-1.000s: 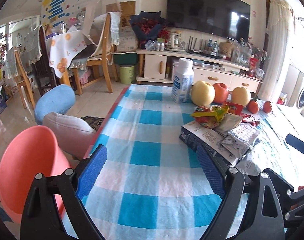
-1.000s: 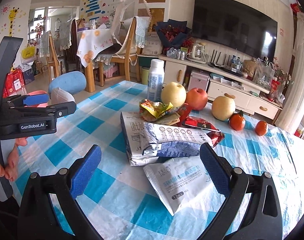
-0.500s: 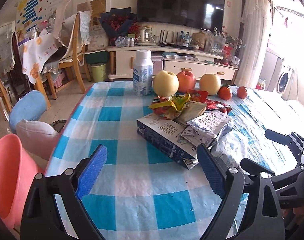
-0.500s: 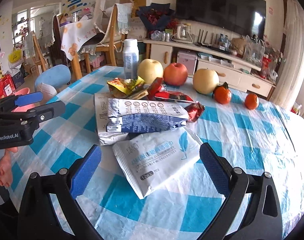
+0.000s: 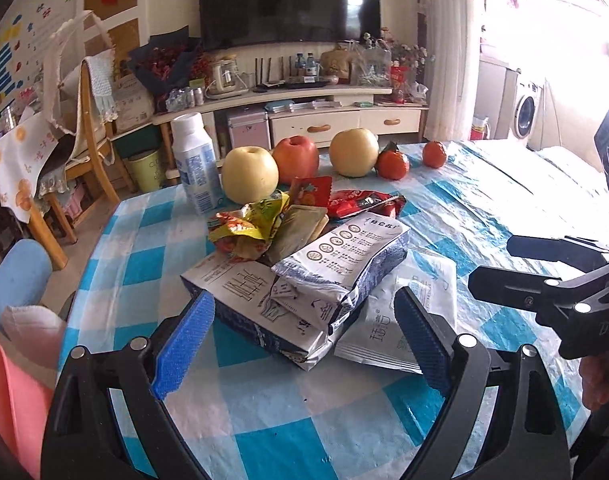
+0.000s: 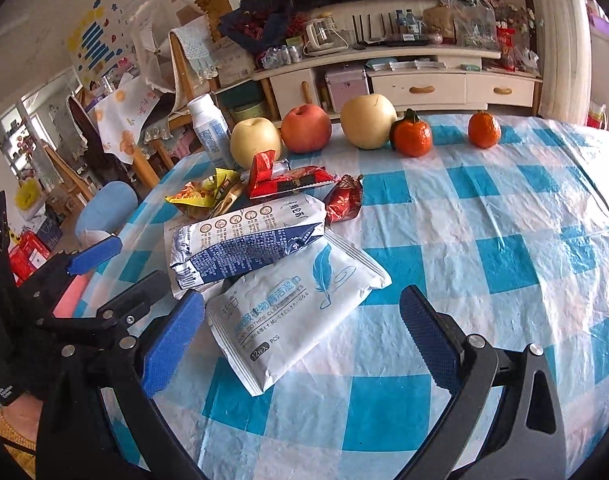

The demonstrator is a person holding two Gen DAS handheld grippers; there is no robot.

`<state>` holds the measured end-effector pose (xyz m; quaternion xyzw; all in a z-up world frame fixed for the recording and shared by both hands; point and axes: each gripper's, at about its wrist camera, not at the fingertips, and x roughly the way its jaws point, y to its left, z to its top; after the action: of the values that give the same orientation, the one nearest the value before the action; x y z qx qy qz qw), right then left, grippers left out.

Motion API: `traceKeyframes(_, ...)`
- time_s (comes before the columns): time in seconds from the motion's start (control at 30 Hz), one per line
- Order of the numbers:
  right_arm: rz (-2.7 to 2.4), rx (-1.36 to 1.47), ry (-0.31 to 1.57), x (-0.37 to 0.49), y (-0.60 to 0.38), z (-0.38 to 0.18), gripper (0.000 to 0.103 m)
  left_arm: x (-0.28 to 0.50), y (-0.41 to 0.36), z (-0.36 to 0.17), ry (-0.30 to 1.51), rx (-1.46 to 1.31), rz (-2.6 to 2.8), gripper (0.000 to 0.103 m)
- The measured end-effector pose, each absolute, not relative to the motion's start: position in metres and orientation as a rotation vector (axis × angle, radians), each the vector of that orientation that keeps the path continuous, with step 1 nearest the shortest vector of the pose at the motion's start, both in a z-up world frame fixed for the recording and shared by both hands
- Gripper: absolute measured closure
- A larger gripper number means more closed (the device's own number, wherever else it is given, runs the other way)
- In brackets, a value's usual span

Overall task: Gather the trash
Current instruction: 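Grasp the white milk carton with the left tool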

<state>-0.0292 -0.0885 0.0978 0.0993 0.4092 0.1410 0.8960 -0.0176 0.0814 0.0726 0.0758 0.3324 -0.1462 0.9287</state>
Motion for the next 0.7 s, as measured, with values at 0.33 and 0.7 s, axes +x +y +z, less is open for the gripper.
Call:
traceKeyframes(0.33,0.308,0.289,0.896,-0.024,-0.103,0.096,0.027,0.031,0.078,0.056,0.751,0.092,-0.364,0.013)
traceKeyframes(0.7,0.224,0.295,0.878,-0.021,-0.13,0.101,0.027,0.023,0.035,0.04,0.826,0.073,-0.606,0.013)
